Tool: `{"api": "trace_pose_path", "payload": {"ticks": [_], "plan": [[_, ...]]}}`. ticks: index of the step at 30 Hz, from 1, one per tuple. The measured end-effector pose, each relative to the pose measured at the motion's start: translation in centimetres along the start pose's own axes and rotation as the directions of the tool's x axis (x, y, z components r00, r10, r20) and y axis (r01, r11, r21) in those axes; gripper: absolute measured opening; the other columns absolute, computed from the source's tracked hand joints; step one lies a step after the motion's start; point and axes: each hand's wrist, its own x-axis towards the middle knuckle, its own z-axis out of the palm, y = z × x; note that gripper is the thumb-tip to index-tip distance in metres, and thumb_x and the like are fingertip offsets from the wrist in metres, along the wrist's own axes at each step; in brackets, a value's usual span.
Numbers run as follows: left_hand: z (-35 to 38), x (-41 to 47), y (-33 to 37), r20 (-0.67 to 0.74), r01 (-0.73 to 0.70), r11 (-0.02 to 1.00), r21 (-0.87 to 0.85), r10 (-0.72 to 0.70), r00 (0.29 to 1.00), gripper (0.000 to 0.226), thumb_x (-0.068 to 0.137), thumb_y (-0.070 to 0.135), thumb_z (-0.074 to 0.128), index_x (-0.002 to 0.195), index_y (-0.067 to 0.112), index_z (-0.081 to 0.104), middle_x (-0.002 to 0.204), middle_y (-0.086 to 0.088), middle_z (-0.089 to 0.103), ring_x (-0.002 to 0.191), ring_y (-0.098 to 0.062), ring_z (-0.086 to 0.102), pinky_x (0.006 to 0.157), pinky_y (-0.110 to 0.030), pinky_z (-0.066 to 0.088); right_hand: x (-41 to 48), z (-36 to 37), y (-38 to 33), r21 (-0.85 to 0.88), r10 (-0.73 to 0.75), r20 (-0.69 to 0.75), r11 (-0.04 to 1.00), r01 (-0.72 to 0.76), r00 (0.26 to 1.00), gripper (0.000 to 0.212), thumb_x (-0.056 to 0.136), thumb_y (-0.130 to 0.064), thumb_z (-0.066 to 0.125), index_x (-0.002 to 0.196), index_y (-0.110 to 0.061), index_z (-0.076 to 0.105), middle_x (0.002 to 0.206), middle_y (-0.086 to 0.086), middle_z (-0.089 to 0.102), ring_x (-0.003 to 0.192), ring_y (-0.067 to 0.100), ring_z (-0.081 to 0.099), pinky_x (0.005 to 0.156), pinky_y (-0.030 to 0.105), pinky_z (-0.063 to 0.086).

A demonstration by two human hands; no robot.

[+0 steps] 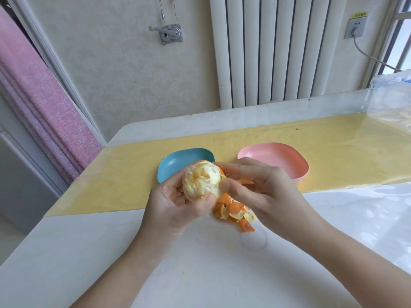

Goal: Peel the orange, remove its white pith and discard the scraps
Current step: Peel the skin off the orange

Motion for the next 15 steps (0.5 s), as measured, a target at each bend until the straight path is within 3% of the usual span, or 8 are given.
{"api": "trace_pose_path", "payload": {"ticks": [2, 6, 11, 15], "plan": [[0.1, -0.1, 0.2, 0.038, -0.012, 1.0, -0.014, 0.013, 0.999, 0.035, 0.057, 0.021, 0.072, 0.092, 0.015, 0.072, 0.084, 0.004, 0.071, 0.079, -0.005, 0.065, 0.068, -0.014, 0.049, 0.2, -0.2, 0.2, 0.153, 0.074, 0.06, 0.985, -0.082, 0.995, 0.031, 0.076, -0.041, 0.071, 0.106, -0.034, 0.073, 0.087, -0.002, 0.058, 0.079, 0.007, 0.056, 0.07, 0.024, 0.047], [0.4, -0.2, 0.0, 0.042, -0.01, 1.0, -0.017, 0.011, 0.999, 0.032, 0.055, 0.022, 0.07, 0.086, 0.017, 0.074, 0.078, 0.007, 0.069, 0.073, -0.003, 0.063, 0.064, -0.014, 0.048, 0.3, -0.3, 0.1, 0.162, 0.054, 0.041, 0.985, -0.06, 0.998, 0.027, 0.077, -0.035, 0.072, 0.103, -0.027, 0.074, 0.071, -0.016, 0.05, 0.069, -0.001, 0.049, 0.063, 0.011, 0.038], [0.5, -0.2, -0.5, 0.006, -0.015, 1.0, 0.008, 0.015, 1.0, 0.038, 0.053, 0.022, 0.072, 0.09, 0.014, 0.071, 0.08, 0.005, 0.07, 0.075, -0.005, 0.064, 0.065, -0.015, 0.049, -0.1, 0.2, -0.2, -0.117, -0.052, -0.043, 0.992, 0.046, 0.998, 0.023, 0.08, -0.02, 0.062, 0.098, -0.026, 0.076, 0.067, -0.012, 0.043, 0.059, 0.002, 0.05, 0.057, 0.007, 0.038], [0.8, -0.3, -1.0, -0.009, 0.001, 1.0, 0.004, -0.001, 1.0, 0.042, 0.051, 0.02, 0.074, 0.093, 0.016, 0.073, 0.082, 0.007, 0.071, 0.077, -0.004, 0.065, 0.066, -0.015, 0.05, -0.2, 0.4, -0.2, -0.34, -0.135, -0.091, 0.935, 0.097, 0.987, 0.027, 0.079, -0.026, 0.055, 0.09, -0.014, 0.076, 0.068, -0.001, 0.044, 0.059, 0.012, 0.048, 0.055, 0.024, 0.046]]}}
